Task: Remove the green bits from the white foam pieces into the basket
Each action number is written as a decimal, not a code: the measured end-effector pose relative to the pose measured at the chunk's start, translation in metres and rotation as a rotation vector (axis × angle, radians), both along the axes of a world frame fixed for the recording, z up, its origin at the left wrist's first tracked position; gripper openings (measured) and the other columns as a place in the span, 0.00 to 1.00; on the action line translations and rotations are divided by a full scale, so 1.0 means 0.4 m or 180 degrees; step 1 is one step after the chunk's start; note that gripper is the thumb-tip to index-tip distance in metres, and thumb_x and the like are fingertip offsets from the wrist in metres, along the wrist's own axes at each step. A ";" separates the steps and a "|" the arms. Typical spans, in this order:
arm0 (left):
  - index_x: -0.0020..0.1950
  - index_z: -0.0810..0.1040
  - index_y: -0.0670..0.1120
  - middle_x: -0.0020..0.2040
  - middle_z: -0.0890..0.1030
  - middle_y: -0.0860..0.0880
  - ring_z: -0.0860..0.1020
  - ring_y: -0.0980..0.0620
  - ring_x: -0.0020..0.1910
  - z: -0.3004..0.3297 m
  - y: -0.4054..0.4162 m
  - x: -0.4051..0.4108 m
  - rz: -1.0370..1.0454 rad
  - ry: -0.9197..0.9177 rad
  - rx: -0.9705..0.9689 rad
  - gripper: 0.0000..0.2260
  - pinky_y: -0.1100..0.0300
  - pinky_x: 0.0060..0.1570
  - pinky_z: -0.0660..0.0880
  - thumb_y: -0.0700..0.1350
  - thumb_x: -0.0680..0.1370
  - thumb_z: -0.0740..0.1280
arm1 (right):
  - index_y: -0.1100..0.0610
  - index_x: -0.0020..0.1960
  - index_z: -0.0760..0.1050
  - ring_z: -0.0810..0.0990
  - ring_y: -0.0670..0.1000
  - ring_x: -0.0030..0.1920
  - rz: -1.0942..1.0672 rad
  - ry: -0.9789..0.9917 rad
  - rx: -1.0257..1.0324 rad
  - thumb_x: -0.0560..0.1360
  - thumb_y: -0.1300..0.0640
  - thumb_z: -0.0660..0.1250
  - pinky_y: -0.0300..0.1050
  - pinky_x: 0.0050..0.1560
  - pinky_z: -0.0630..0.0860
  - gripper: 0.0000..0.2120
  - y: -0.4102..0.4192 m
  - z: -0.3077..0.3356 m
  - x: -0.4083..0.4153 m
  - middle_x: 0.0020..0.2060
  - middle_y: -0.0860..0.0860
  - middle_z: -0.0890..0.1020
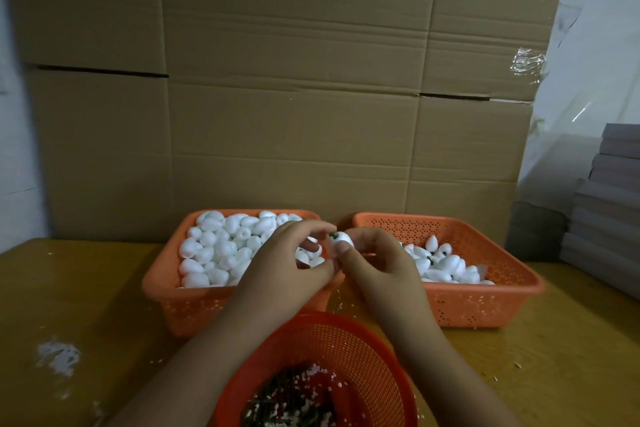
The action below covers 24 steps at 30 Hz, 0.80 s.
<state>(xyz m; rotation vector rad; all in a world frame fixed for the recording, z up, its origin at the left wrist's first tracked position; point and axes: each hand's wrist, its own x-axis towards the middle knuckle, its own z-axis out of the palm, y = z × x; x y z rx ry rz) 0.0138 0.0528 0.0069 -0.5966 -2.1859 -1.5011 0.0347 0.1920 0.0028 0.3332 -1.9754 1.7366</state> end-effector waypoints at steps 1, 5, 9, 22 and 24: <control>0.51 0.78 0.65 0.52 0.79 0.61 0.77 0.66 0.51 -0.002 -0.002 -0.001 -0.0001 -0.0040 -0.0028 0.14 0.63 0.50 0.77 0.47 0.72 0.75 | 0.52 0.46 0.79 0.80 0.39 0.36 -0.0077 -0.0107 0.0084 0.74 0.54 0.71 0.30 0.36 0.72 0.02 0.012 0.005 -0.005 0.38 0.42 0.83; 0.51 0.77 0.64 0.51 0.78 0.64 0.76 0.68 0.51 -0.001 -0.017 -0.004 0.0054 -0.0072 -0.0110 0.13 0.69 0.48 0.73 0.47 0.74 0.73 | 0.51 0.42 0.78 0.77 0.38 0.33 -0.0717 -0.0683 0.1384 0.72 0.47 0.72 0.30 0.32 0.69 0.09 0.084 0.024 -0.020 0.32 0.44 0.81; 0.49 0.79 0.61 0.48 0.78 0.70 0.76 0.70 0.49 0.008 -0.025 -0.004 0.0014 -0.0093 -0.0098 0.09 0.77 0.42 0.70 0.46 0.76 0.71 | 0.50 0.43 0.79 0.77 0.40 0.27 -0.0876 -0.1222 0.1949 0.72 0.43 0.71 0.36 0.29 0.71 0.10 0.162 0.031 -0.036 0.27 0.47 0.81; 0.48 0.81 0.57 0.44 0.83 0.62 0.79 0.67 0.47 0.085 -0.031 0.055 0.0084 0.0181 0.0106 0.08 0.68 0.50 0.74 0.43 0.78 0.68 | 0.43 0.56 0.78 0.82 0.43 0.49 -0.1617 0.0364 0.0873 0.77 0.55 0.67 0.38 0.47 0.78 0.10 0.234 0.134 0.016 0.49 0.42 0.83; 0.47 0.82 0.56 0.44 0.84 0.61 0.80 0.66 0.46 0.129 -0.048 0.095 0.0064 0.0507 0.0442 0.09 0.72 0.48 0.73 0.43 0.79 0.66 | 0.42 0.53 0.81 0.82 0.37 0.48 -0.1444 0.1057 0.0384 0.75 0.48 0.66 0.26 0.43 0.75 0.08 0.211 0.205 0.097 0.47 0.41 0.85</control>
